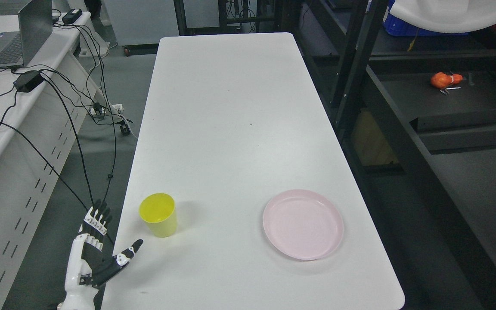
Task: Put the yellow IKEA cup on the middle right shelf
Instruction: 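Reach the left hand toward the yellow cup on the table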
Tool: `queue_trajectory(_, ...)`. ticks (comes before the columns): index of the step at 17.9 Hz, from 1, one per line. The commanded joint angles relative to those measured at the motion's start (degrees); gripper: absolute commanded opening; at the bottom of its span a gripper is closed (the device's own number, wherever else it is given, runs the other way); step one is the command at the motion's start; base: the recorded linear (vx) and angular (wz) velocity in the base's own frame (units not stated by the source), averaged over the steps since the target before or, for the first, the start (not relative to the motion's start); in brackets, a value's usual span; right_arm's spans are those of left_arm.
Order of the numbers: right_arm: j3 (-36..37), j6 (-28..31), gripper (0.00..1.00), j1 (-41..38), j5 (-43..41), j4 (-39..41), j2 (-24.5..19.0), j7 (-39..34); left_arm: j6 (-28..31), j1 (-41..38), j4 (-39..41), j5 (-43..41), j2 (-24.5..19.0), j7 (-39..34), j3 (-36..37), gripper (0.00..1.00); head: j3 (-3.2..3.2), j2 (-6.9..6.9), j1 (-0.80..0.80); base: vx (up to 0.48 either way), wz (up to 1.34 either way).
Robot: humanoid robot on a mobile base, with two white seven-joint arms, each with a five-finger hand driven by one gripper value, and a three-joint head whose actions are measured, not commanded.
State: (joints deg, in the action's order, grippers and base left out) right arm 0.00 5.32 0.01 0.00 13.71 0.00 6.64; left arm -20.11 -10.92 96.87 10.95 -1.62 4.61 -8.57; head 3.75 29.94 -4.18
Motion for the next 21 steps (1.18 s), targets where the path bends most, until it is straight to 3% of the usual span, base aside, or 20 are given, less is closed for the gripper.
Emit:
queue_trajectory(1,-1.0,0.0,0.99,-0.8,-1.4,0.0,1.0,0.0,-1.6,-2.4,0.5,1.7,-2.1,0.0,6.7,0.99,0.00,0.00,0.00,0.045,0.00)
queue_trajectory(6,-1.0,0.0,0.99,-0.8,-1.4,0.0,1.0,0.0,-1.2,-2.5,-0.1,3.7,-2.0,0.0,6.6,0.99,0.00,0.00,0.00,0.011,-0.01)
queue_trajectory(9,-1.0,0.0,0.99,-0.8,-1.4,0.0,1.0,0.0,-2.6,-2.5,0.1,10.0,-2.1,0.0,8.8,0.98,0.00,0.00,0.00,0.000,0.00)
queue_trajectory(15,-1.0,0.0,0.99,-0.8,-1.4,0.0,1.0,0.0,-0.8,-2.4,-0.9,10.3,-2.1,-0.1,4.2,0.99,0.00,0.00,0.00,0.000,0.00)
queue_trajectory(21,-1.0,0.0,0.99,-0.8,-1.4,0.0,1.0,0.0,2.9,5.0,-6.9,8.6,-2.6,0.1,3.1,0.98,0.00,0.00,0.00,0.000,0.00)
